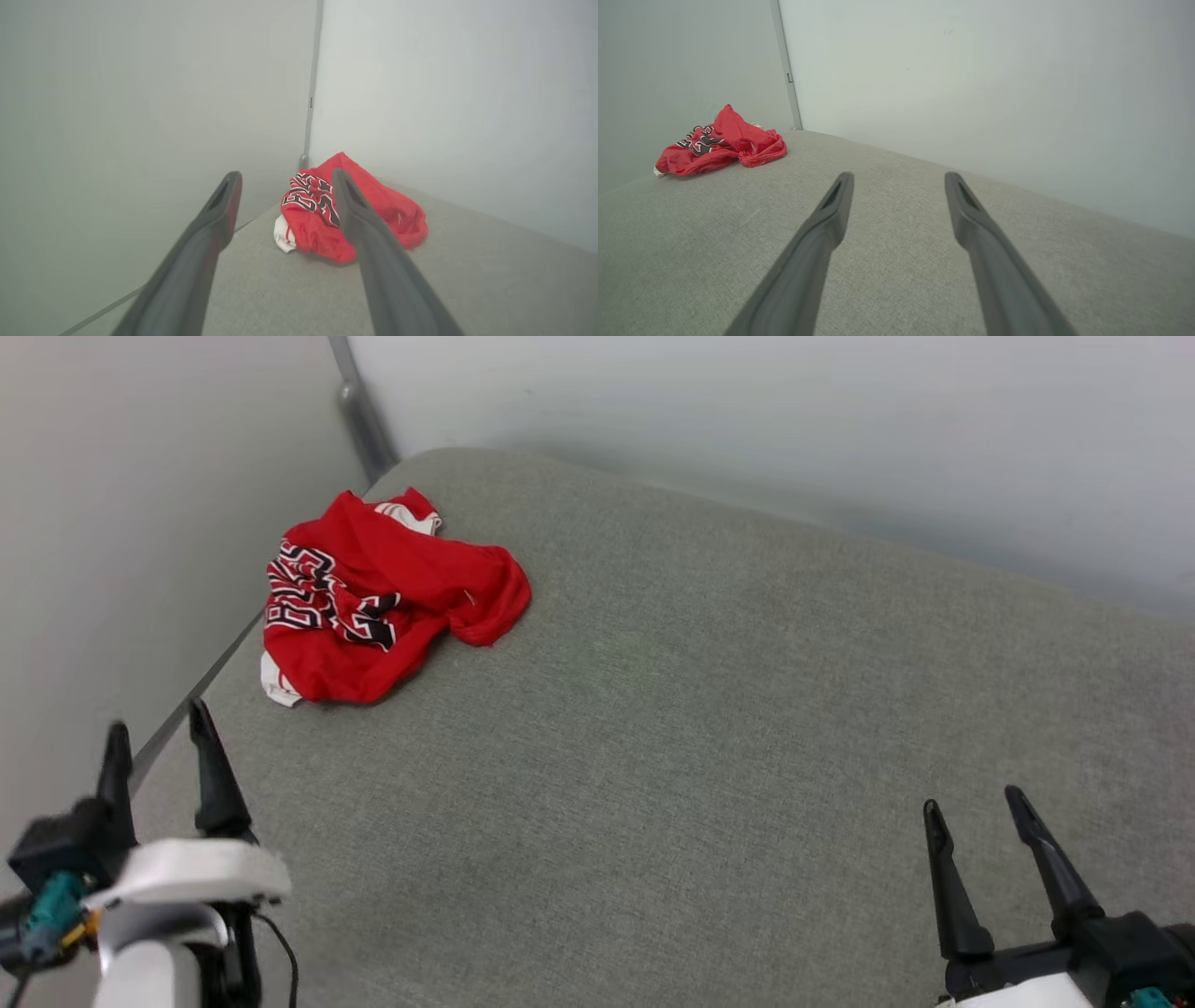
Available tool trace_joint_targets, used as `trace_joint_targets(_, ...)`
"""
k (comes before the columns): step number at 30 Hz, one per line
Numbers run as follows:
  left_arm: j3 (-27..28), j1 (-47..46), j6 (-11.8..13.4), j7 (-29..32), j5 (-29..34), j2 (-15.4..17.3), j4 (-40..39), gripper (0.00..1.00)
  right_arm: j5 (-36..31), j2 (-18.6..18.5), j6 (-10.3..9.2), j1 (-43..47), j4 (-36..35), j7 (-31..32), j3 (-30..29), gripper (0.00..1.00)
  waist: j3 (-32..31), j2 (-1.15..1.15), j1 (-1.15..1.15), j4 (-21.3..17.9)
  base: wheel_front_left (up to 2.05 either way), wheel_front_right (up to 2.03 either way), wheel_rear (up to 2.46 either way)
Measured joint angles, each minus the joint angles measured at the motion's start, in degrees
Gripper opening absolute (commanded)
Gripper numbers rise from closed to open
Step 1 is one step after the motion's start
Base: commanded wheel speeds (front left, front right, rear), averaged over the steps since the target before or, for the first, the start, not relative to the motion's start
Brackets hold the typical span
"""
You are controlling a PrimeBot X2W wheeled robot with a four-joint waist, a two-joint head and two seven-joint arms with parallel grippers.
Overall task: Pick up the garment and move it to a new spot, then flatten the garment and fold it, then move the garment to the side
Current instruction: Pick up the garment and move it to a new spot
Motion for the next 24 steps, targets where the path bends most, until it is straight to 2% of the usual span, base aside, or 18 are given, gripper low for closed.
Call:
trace_joint_targets(4, 3.0, -9.5, -2.4, 0.0, -2.4, 2.4, 3.8, 1.0, -2.0, 0.0, 0.0, -1.7, -1.2, 0.0, -1.2, 1.0, 3.2, 0.0, 0.0, -1.0, 0.0, 0.0, 0.0)
trace_joint_targets(9, 5.1, -20.8, -4.2, 0.0, -4.7, 5.7, 9.6, 1.0, -4.3, 0.0, 0.0, -4.0, -3.3, 0.0, -2.5, 1.0, 8.4, 0.0, 0.01, -2.6, 0.0, 0.0, 0.0)
trace_joint_targets(14, 7.1, -31.7, -6.0, 2.9, -7.5, 12.2, 16.7, 1.0, -6.8, -0.2, 0.0, -7.2, -6.0, 0.0, -2.5, 1.0, 14.5, 0.0, 0.01, -4.6, 0.0, 0.0, 0.0)
trace_joint_targets(18, 6.9, -39.7, -7.7, 8.2, -9.3, 17.4, 22.2, 1.0, -7.3, -1.7, 0.0, -9.3, -7.7, 0.0, -3.2, 1.0, 19.5, 0.0, 0.01, -6.4, 0.0, 0.0, 0.0)
trace_joint_targets(24, 4.5, -47.4, -9.6, 20.2, -14.4, 22.5, 30.4, 1.0, -7.4, -2.6, 0.0, -10.9, -11.2, 0.0, -4.8, 1.0, 25.6, 0.0, 0.01, -9.0, 0.0, 0.0, 0.0)
